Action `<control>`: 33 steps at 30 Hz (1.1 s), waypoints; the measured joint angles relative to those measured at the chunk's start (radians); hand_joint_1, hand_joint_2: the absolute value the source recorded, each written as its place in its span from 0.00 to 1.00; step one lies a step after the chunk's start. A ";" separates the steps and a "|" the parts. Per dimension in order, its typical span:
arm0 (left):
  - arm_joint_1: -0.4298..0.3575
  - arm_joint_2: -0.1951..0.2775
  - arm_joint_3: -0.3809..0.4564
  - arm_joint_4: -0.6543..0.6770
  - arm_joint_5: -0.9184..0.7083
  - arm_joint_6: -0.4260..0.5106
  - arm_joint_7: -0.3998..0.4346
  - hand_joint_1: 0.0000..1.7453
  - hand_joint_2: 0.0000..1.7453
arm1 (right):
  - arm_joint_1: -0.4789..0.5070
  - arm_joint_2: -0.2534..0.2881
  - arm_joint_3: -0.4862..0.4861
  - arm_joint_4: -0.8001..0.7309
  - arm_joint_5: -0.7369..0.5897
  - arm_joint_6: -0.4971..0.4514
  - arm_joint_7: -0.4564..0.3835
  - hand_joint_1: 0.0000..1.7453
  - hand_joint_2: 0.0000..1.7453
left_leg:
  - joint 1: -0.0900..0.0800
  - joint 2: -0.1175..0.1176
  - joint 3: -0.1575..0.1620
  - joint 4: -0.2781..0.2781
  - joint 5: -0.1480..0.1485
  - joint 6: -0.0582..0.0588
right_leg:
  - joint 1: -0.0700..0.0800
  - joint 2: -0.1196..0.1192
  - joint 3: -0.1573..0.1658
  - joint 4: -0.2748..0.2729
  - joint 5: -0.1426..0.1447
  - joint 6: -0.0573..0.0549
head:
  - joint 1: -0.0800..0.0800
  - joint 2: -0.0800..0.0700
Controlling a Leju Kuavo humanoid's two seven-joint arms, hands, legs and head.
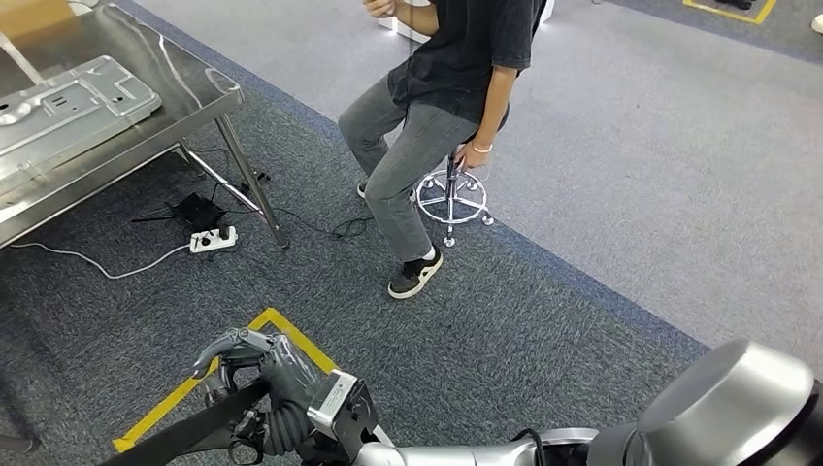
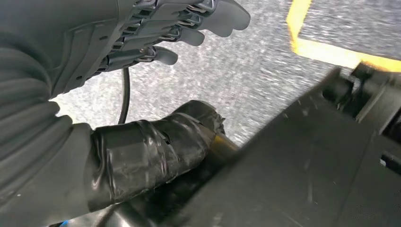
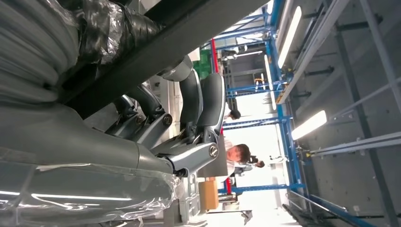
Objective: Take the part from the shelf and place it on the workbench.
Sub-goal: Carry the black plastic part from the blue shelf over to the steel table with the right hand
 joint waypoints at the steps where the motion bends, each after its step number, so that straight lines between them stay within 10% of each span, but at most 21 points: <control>1: -0.001 -0.003 0.000 0.000 -0.001 0.000 0.001 0.00 1.00 | 0.002 0.000 0.000 0.000 0.000 0.000 0.000 1.00 1.00 | -0.007 0.000 -0.001 0.000 0.012 0.011 | 0.007 0.001 0.000 0.000 0.000 -0.002 | 0.003 0.000; 5: -0.002 -0.009 0.000 0.000 0.001 0.017 -0.001 0.00 1.00 | 0.008 0.000 0.000 -0.001 -0.013 0.002 -0.007 1.00 1.00 | -0.049 -0.001 0.102 -0.217 0.109 0.073 | 0.018 0.007 0.002 -0.009 0.004 -0.007 | 0.015 0.000; 8: -0.001 -0.012 0.000 0.000 0.009 0.053 -0.017 0.00 1.00 | 0.008 -0.001 0.000 0.000 -0.038 0.008 -0.017 1.00 1.00 | -0.063 0.000 0.124 -0.271 0.121 0.085 | 0.014 0.004 0.007 -0.025 0.012 0.002 | 0.021 0.000; 11: 0.005 -0.013 0.000 0.000 0.026 0.062 -0.030 0.00 1.00 | -0.005 0.002 0.002 0.004 -0.037 0.013 -0.017 1.00 1.00 | -0.050 0.004 0.148 -0.319 0.142 0.080 | 0.019 -0.002 0.001 -0.002 -0.010 0.014 | 0.042 0.001; 14: 0.006 -0.012 0.000 0.000 0.039 0.049 -0.033 0.00 1.00 | -0.024 0.013 0.012 0.019 -0.019 0.007 -0.010 1.00 1.00 | -0.046 0.008 0.156 -0.335 0.150 0.081 | 0.016 -0.004 -0.068 0.151 -0.089 0.024 | 0.089 0.002; 16: 0.009 -0.011 0.000 0.000 0.041 0.040 -0.033 0.00 1.00 | -0.027 0.016 0.017 0.029 -0.009 -0.007 -0.008 1.00 1.00 | -0.045 0.007 0.156 -0.330 0.147 0.078 | 0.012 -0.005 -0.089 0.197 -0.089 0.032 | 0.123 0.002; 21: 0.010 -0.011 0.000 0.000 0.010 0.035 -0.034 0.00 1.00 | -0.025 0.016 0.019 0.032 0.005 -0.051 -0.008 1.00 1.00 | -0.042 0.005 0.147 -0.293 0.126 0.056 | 0.009 -0.011 0.023 -0.035 0.017 0.028 | 0.191 0.004; 26: 0.004 -0.015 0.000 0.000 -0.005 0.037 -0.014 0.00 1.00 | -0.014 0.009 0.019 0.005 0.000 -0.062 -0.008 1.00 1.00 | -0.038 0.007 0.126 -0.255 0.100 0.030 | 0.008 -0.005 0.026 -0.053 0.025 -0.006 | 0.236 0.004; 30: 0.003 -0.018 0.000 0.000 0.004 0.044 -0.004 0.00 1.00 | -0.009 0.001 0.019 -0.005 -0.026 -0.054 -0.006 1.00 1.00 | -0.024 0.006 0.026 -0.041 0.004 0.010 | 0.004 -0.005 0.026 -0.056 0.027 -0.012 | 0.251 0.004; 33: 0.003 -0.020 0.000 0.000 0.005 0.045 -0.003 0.00 1.00 | -0.006 -0.003 0.019 -0.006 -0.035 -0.048 -0.010 1.00 1.00 | -0.013 0.006 0.051 -0.097 0.064 0.003 | 0.000 -0.002 0.027 -0.055 0.027 -0.010 | 0.260 0.004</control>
